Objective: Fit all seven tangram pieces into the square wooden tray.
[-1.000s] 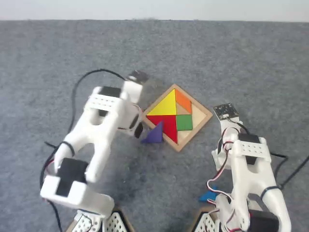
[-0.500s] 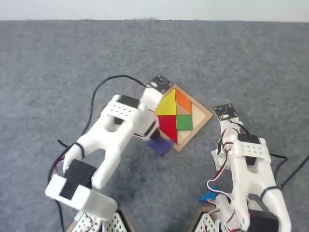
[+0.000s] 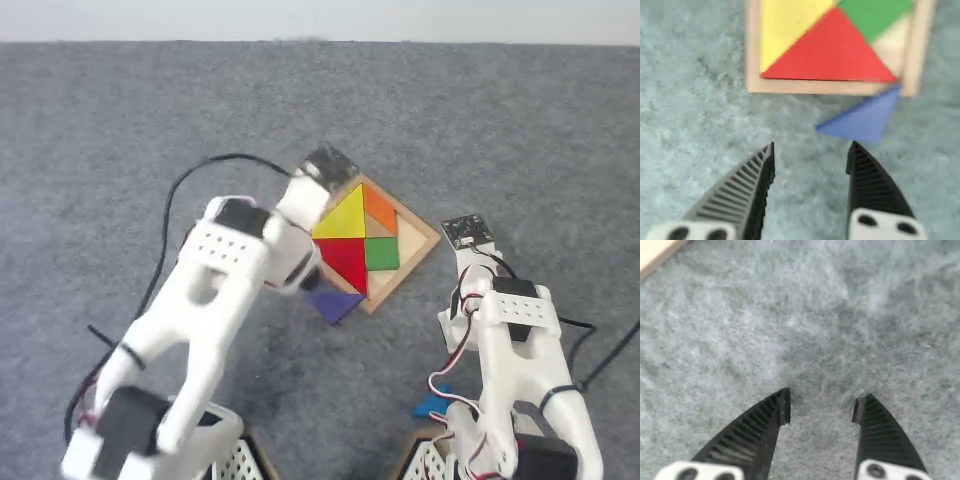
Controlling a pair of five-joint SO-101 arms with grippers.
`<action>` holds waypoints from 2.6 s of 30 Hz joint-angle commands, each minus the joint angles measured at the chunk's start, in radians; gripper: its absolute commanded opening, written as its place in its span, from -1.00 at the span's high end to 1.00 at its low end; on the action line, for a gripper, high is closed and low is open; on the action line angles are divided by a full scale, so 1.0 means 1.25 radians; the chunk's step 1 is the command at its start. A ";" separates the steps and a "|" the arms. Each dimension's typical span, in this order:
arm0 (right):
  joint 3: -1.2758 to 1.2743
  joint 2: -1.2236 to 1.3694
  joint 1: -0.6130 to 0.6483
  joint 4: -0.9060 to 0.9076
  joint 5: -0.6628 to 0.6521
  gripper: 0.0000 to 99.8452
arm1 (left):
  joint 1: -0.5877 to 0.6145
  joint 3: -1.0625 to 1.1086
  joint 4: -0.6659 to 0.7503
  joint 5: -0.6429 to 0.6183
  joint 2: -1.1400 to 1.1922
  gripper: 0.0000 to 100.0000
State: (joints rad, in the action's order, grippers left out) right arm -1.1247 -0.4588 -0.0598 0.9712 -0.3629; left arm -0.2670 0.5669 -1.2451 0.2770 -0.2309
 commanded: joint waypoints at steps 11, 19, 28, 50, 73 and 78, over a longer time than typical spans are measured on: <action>0.000 0.001 -0.010 -0.004 0.002 0.55 | -0.099 -0.060 0.022 0.254 0.254 0.55; 0.000 0.001 -0.010 -0.006 0.001 0.55 | -0.099 -0.094 0.083 0.226 0.319 0.55; -0.007 0.001 -0.009 -0.008 0.001 0.55 | -0.158 -0.083 0.194 0.090 0.304 0.55; -0.010 0.001 -0.009 -0.010 0.001 0.55 | -0.117 -0.044 0.151 0.123 0.313 0.67; -0.010 0.001 -0.009 -0.010 0.001 0.55 | 0.020 -0.042 -0.028 0.150 0.045 0.60; -0.010 0.001 -0.009 -0.010 0.001 0.55 | 0.039 0.088 0.095 0.222 0.129 0.60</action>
State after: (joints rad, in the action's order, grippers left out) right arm -1.1339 -0.4588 -0.0583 0.9697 -0.3644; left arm -0.2378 0.5915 -1.2421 0.4948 -0.1097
